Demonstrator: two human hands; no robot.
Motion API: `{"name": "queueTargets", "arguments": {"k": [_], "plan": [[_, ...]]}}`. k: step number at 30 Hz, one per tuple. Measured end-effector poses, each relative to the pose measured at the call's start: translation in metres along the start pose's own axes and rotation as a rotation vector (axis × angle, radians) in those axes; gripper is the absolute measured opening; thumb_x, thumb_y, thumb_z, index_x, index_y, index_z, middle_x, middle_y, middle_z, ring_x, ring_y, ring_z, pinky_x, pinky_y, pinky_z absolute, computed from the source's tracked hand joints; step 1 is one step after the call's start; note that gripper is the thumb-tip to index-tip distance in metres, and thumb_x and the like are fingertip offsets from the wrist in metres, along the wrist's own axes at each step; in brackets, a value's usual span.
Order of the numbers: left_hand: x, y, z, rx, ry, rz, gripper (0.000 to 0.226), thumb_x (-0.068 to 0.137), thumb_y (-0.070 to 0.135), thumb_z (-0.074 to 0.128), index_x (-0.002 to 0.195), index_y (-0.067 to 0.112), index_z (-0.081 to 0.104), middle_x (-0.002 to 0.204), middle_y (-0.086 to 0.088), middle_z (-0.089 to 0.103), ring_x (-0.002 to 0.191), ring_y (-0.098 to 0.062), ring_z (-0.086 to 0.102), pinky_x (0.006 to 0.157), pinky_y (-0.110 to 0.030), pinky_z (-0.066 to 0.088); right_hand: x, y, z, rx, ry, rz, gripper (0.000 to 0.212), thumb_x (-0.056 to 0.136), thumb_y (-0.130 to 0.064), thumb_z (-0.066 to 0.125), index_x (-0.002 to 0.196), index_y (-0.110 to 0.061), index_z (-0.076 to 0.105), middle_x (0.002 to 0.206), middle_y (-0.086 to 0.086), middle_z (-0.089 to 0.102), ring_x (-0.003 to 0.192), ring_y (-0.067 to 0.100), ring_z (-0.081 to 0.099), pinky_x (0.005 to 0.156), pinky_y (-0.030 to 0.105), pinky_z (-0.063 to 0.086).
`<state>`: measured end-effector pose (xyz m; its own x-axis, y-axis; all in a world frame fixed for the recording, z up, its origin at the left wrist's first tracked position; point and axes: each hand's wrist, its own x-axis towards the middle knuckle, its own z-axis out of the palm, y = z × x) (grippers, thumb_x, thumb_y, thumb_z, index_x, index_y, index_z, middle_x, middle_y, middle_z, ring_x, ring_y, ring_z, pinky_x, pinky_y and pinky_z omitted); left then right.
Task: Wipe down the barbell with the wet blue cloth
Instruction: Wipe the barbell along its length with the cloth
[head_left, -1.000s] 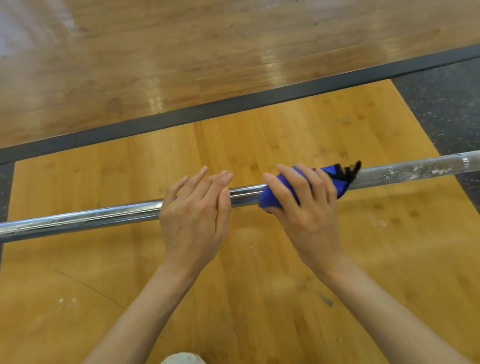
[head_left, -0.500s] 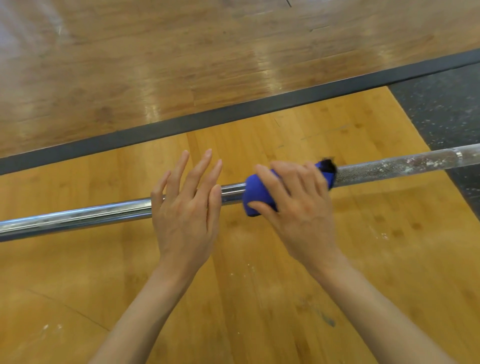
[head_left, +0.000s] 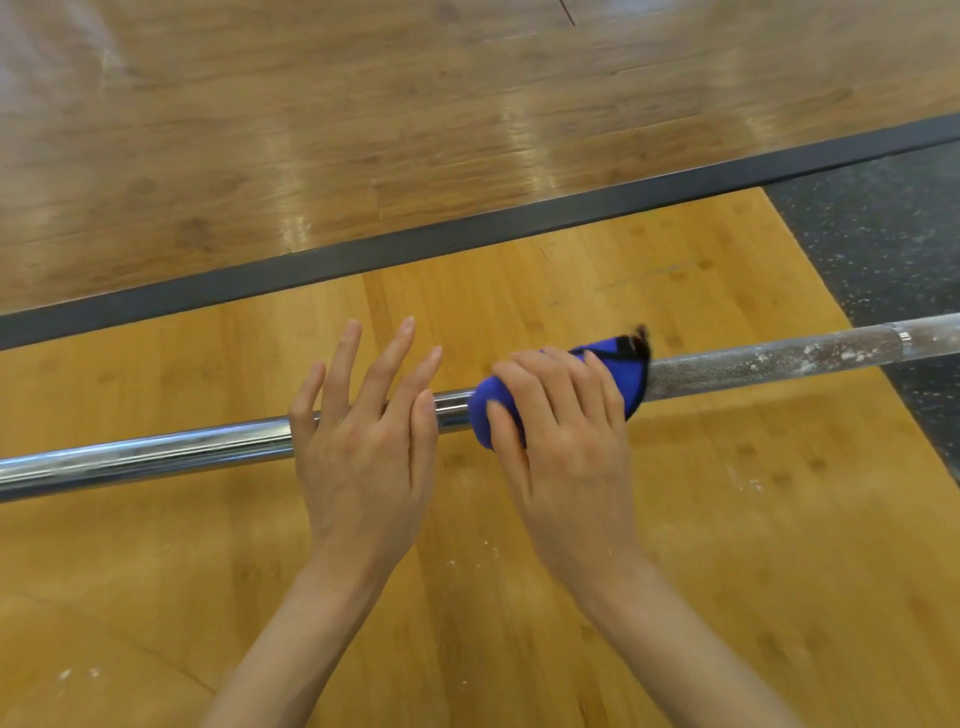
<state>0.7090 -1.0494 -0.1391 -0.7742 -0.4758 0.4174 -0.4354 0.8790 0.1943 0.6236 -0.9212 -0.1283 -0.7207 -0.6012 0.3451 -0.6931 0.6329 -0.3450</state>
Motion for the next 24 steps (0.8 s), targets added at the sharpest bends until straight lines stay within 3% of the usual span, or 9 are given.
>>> {"name": "queueTargets", "arguments": {"k": [2,4,5,8,9,11,13,18,24], "plan": [[-0.002,0.002,0.000,-0.008,0.003,-0.010,0.047,0.111,0.031,0.024,0.136,0.022,0.064,0.152,0.006,0.050,0.151,-0.024,0.032,0.121,-0.036,0.014,-0.011,-0.001,0.008,-0.029,0.040,-0.018,0.031,0.107,-0.028,0.041,0.106,-0.012,0.068,0.108,0.005,0.067,0.108,0.028,0.061,0.109,0.045,0.039],[-0.005,0.004,-0.001,-0.013,-0.002,-0.019,0.048,0.112,0.030,0.024,0.135,0.022,0.065,0.152,0.007,0.050,0.150,-0.023,0.033,0.120,-0.036,0.014,0.023,-0.007,0.007,-0.116,-0.032,0.016,0.042,0.106,-0.035,0.039,0.073,-0.017,0.057,0.072,0.002,0.059,0.069,0.024,0.058,0.073,0.036,0.045],[-0.006,0.005,-0.001,-0.017,-0.004,-0.021,0.048,0.112,0.031,0.023,0.136,0.022,0.064,0.152,0.007,0.050,0.150,-0.023,0.033,0.120,-0.035,0.014,0.046,-0.013,0.000,-0.172,-0.192,0.059,0.048,0.105,-0.040,0.037,0.062,-0.018,0.047,0.060,0.000,0.050,0.055,0.022,0.048,0.058,0.033,0.033],[-0.011,0.005,-0.002,-0.015,-0.010,-0.024,0.050,0.112,0.032,0.021,0.137,0.022,0.063,0.152,0.006,0.050,0.150,-0.023,0.032,0.120,-0.036,0.014,0.063,-0.016,0.003,-0.167,-0.455,0.096,0.056,0.106,-0.046,0.033,0.059,-0.017,0.039,0.059,-0.001,0.042,0.053,0.019,0.038,0.051,0.034,0.026],[-0.011,0.005,-0.003,-0.016,-0.010,-0.029,0.050,0.112,0.033,0.021,0.137,0.022,0.064,0.152,0.006,0.050,0.150,-0.023,0.032,0.120,-0.037,0.015,0.051,-0.015,0.003,-0.110,-0.357,0.082,0.053,0.105,-0.043,0.039,0.059,-0.017,0.044,0.060,-0.001,0.048,0.056,0.021,0.044,0.055,0.035,0.036],[-0.012,0.007,-0.004,-0.024,-0.011,-0.042,0.050,0.112,0.033,0.022,0.134,0.022,0.066,0.152,0.005,0.051,0.150,-0.024,0.033,0.120,-0.039,0.016,0.009,-0.016,-0.002,0.049,0.007,0.023,0.035,0.101,-0.032,0.050,0.076,-0.015,0.068,0.084,0.001,0.072,0.082,0.023,0.066,0.088,0.040,0.052],[-0.012,0.009,-0.005,-0.027,-0.022,-0.058,0.049,0.111,0.033,0.023,0.133,0.023,0.066,0.152,0.005,0.051,0.150,-0.025,0.032,0.120,-0.038,0.014,-0.015,-0.012,0.002,0.111,0.101,-0.027,0.028,0.100,-0.030,0.053,0.103,-0.012,0.075,0.114,0.003,0.074,0.114,0.026,0.067,0.110,0.047,0.044],[-0.016,0.017,-0.009,-0.065,-0.076,-0.082,0.047,0.110,0.030,0.026,0.143,0.017,0.057,0.158,0.001,0.043,0.154,-0.027,0.021,0.124,-0.041,0.006,0.005,-0.011,0.016,-0.014,0.131,-0.088,0.041,0.104,-0.042,0.046,0.078,-0.014,0.061,0.074,0.001,0.061,0.072,0.026,0.057,0.087,0.040,0.047],[-0.018,0.049,-0.001,-0.155,-0.130,0.045,0.046,0.109,0.023,0.031,0.151,0.011,0.045,0.161,0.000,0.038,0.155,-0.023,0.020,0.127,-0.043,0.009,0.009,0.070,-0.008,-0.103,0.249,0.037,0.052,0.108,-0.035,0.030,0.069,-0.013,0.056,0.066,0.002,0.055,0.067,0.027,0.050,0.082,0.038,0.041]]}}
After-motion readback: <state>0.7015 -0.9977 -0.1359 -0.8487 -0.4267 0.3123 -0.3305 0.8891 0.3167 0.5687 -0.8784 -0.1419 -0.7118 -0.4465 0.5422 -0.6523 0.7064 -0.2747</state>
